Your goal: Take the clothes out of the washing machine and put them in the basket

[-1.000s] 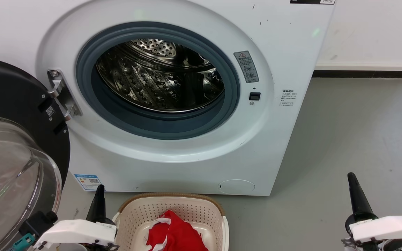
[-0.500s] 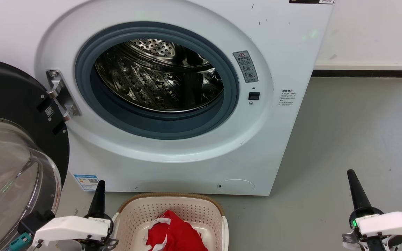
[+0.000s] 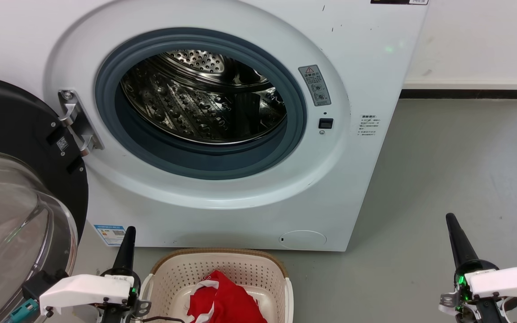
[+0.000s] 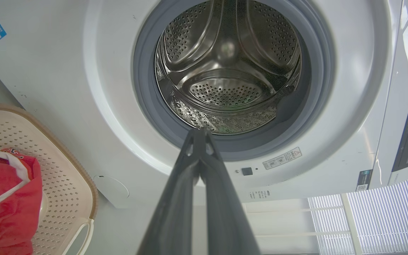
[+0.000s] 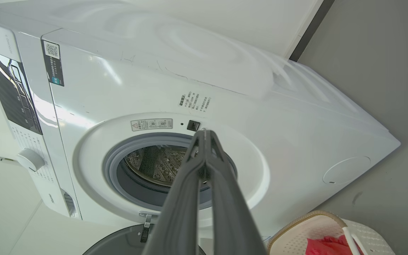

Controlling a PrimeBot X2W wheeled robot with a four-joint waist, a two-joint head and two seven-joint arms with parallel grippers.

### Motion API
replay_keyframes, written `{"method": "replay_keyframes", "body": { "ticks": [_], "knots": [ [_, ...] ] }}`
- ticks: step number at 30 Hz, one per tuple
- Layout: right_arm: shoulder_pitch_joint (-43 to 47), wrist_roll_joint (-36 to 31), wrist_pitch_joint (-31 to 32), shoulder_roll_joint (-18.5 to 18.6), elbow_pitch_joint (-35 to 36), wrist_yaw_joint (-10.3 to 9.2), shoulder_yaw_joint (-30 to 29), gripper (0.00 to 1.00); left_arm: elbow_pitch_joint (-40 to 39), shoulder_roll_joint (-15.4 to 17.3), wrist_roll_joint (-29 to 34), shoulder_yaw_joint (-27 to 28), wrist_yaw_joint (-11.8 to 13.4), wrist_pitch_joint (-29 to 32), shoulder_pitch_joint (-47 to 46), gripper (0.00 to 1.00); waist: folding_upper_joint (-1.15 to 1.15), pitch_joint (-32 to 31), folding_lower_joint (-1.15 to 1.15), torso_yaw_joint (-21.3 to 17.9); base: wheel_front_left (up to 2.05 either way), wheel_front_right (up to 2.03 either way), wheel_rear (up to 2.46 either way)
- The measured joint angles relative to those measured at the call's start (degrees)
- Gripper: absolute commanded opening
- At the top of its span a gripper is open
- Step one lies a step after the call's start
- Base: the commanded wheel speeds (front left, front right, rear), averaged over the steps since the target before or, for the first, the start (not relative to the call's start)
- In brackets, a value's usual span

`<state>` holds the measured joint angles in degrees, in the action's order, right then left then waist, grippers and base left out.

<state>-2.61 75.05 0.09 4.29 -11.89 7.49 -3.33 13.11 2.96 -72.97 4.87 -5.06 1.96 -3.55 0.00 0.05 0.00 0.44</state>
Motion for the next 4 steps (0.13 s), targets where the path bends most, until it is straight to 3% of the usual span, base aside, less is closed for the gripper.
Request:
{"method": "replay_keyframes", "body": {
  "ticks": [4],
  "knots": [
    [-0.4,2.1,0.5,0.0,-0.2,0.0,-0.1,0.0,0.1,0.0,-2.0,0.2,-0.4,0.5,-0.2,0.0,0.0,0.0,0.0,0.0,0.0,0.0,0.0]
  ]
}}
